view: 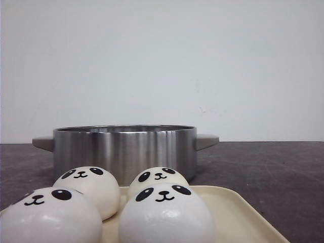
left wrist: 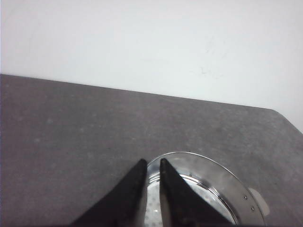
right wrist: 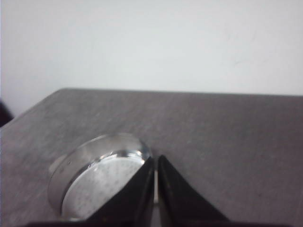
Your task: Steam buns
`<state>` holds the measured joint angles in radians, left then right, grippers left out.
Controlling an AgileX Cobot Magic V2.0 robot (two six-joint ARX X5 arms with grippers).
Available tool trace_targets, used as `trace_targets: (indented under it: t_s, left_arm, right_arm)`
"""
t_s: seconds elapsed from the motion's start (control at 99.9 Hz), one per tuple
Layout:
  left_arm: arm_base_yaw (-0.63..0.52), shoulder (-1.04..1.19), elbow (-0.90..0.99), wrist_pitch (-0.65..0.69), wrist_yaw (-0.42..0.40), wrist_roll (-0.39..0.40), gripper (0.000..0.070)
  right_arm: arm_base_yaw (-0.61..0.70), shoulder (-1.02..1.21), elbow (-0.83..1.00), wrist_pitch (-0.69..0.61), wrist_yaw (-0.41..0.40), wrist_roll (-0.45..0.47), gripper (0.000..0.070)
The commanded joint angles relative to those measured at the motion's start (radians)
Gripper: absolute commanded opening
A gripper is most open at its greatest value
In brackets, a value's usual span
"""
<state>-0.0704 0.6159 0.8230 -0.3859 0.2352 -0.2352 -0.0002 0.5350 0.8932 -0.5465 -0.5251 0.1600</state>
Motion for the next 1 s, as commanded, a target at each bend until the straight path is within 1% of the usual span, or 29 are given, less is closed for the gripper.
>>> trace_targets:
  t_s: [0.0, 0.04, 0.05, 0.06, 0.07, 0.12, 0.16, 0.18, 0.2, 0.23, 0.28, 0.36, 0.47, 0.55, 0.67, 0.791, 0.841, 0.891, 0.991]
  left_arm:
    - [-0.006, 0.009, 0.018, 0.010, 0.003, 0.015, 0.0072]
    - [-0.011, 0.014, 0.018, 0.010, 0.003, 0.023, 0.0138]
    - [-0.012, 0.016, 0.018, 0.010, 0.003, 0.026, 0.0159]
    - [-0.014, 0.017, 0.018, 0.010, 0.003, 0.028, 0.0181]
    - [-0.016, 0.018, 0.018, 0.010, 0.003, 0.030, 0.0206]
    - [-0.025, 0.026, 0.018, 0.010, 0.003, 0.038, 0.0360]
    - [-0.033, 0.034, 0.018, 0.011, 0.003, 0.040, 0.0484]
    - [-0.037, 0.037, 0.018, 0.011, 0.003, 0.040, 0.0532]
    - [-0.040, 0.040, 0.018, 0.010, 0.003, 0.040, 0.0569]
    - [-0.045, 0.046, 0.018, 0.010, 0.003, 0.040, 0.0601]
    - [-0.051, 0.052, 0.018, 0.006, 0.010, 0.040, 0.0601]
    - [-0.060, 0.060, 0.018, -0.004, 0.028, 0.040, 0.0601]
    - [-0.079, 0.066, 0.018, -0.018, 0.049, 0.036, 0.0601]
    - [-0.102, 0.071, 0.018, -0.021, 0.055, 0.035, 0.0601]
    - [-0.143, 0.085, 0.018, -0.030, 0.055, 0.036, 0.0599]
    - [-0.180, 0.110, 0.018, -0.067, 0.055, 0.036, 0.0598]
    - [-0.193, 0.121, 0.018, -0.089, 0.055, 0.036, 0.0599]
    - [-0.202, 0.128, 0.018, -0.109, 0.055, 0.036, 0.0599]
    - [-0.213, 0.132, 0.018, -0.143, 0.055, 0.036, 0.0599]
  right_arm:
    - [0.002, 0.018, 0.016, 0.006, -0.034, -0.018, 0.0077]
    - [0.004, 0.027, 0.016, 0.008, -0.049, -0.018, 0.0174]
    - [0.005, 0.027, 0.016, 0.008, -0.051, -0.018, 0.0188]
    - [0.005, 0.031, 0.016, 0.009, -0.054, -0.018, 0.0229]
    - [0.006, 0.034, 0.016, 0.009, -0.055, -0.018, 0.0255]
    - [0.011, 0.050, 0.016, 0.014, -0.063, -0.016, 0.0376]
    - [0.017, 0.062, 0.016, 0.019, -0.074, -0.015, 0.0454]
    - [0.020, 0.069, 0.016, 0.022, -0.079, -0.014, 0.0489]
    - [0.024, 0.076, 0.016, 0.025, -0.082, -0.013, 0.0519]
    - [0.031, 0.085, 0.016, 0.031, -0.081, -0.010, 0.0564]
    - [0.043, 0.101, 0.016, 0.043, -0.080, -0.008, 0.0628]
    - [0.066, 0.124, 0.016, 0.086, -0.077, 0.029, 0.0698]
    - [0.107, 0.169, 0.027, 0.183, -0.075, 0.105, 0.0700]
    - [0.158, 0.224, 0.063, 0.209, -0.056, 0.129, 0.0700]
    - [0.295, 0.344, 0.150, 0.137, 0.039, 0.116, 0.0700]
    - [0.486, 0.490, 0.232, 0.022, 0.213, 0.115, 0.0700]
    - [0.554, 0.555, 0.258, -0.024, 0.260, 0.126, 0.0700]
    - [0.603, 0.616, 0.278, -0.064, 0.276, 0.138, 0.0700]
    - [0.663, 0.723, 0.294, -0.116, 0.271, 0.169, 0.0700]
